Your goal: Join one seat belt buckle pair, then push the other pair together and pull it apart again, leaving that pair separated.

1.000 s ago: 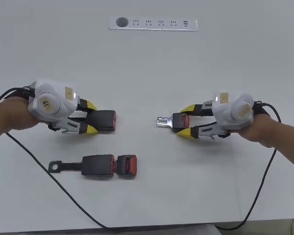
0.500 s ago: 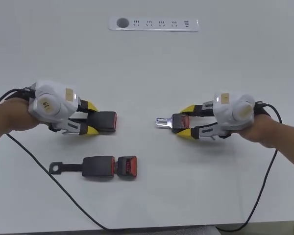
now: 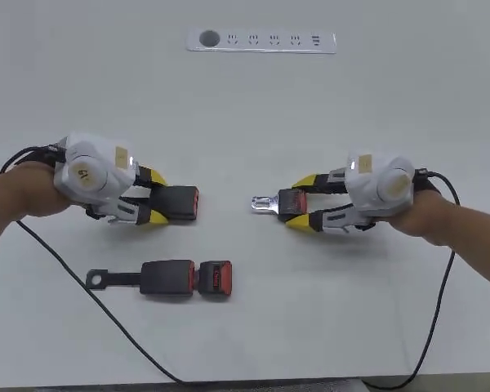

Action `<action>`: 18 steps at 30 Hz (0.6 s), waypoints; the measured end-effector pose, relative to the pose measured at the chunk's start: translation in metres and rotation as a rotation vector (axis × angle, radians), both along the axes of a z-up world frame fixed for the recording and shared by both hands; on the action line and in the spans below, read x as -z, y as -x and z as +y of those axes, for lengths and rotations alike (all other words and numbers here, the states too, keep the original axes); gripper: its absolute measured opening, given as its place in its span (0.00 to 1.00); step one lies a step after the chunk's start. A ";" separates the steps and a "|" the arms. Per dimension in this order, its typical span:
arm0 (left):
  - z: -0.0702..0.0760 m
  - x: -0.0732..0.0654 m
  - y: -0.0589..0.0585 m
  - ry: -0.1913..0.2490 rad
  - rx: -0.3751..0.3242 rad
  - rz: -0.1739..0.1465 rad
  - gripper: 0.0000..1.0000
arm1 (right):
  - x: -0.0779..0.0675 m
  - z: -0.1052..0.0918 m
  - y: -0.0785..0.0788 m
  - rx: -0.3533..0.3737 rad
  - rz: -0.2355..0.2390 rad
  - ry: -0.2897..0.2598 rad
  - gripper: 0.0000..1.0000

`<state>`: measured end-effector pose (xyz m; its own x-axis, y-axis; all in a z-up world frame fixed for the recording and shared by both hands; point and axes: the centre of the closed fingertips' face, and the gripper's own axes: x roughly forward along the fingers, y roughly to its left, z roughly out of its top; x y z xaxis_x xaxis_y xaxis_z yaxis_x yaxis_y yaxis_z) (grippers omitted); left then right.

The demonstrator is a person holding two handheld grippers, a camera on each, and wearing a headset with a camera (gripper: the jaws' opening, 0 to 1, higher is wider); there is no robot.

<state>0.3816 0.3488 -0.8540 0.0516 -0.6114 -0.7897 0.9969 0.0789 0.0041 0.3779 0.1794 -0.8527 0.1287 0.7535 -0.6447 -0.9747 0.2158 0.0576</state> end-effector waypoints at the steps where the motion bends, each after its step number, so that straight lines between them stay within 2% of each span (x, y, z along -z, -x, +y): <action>1: 0.000 0.000 0.000 -0.001 0.002 0.001 0.34 | 0.000 0.002 0.000 -0.002 -0.002 -0.004 0.36; 18: 0.001 0.001 0.000 -0.011 0.005 0.002 0.34 | 0.001 0.034 -0.001 -0.023 -0.004 -0.034 0.36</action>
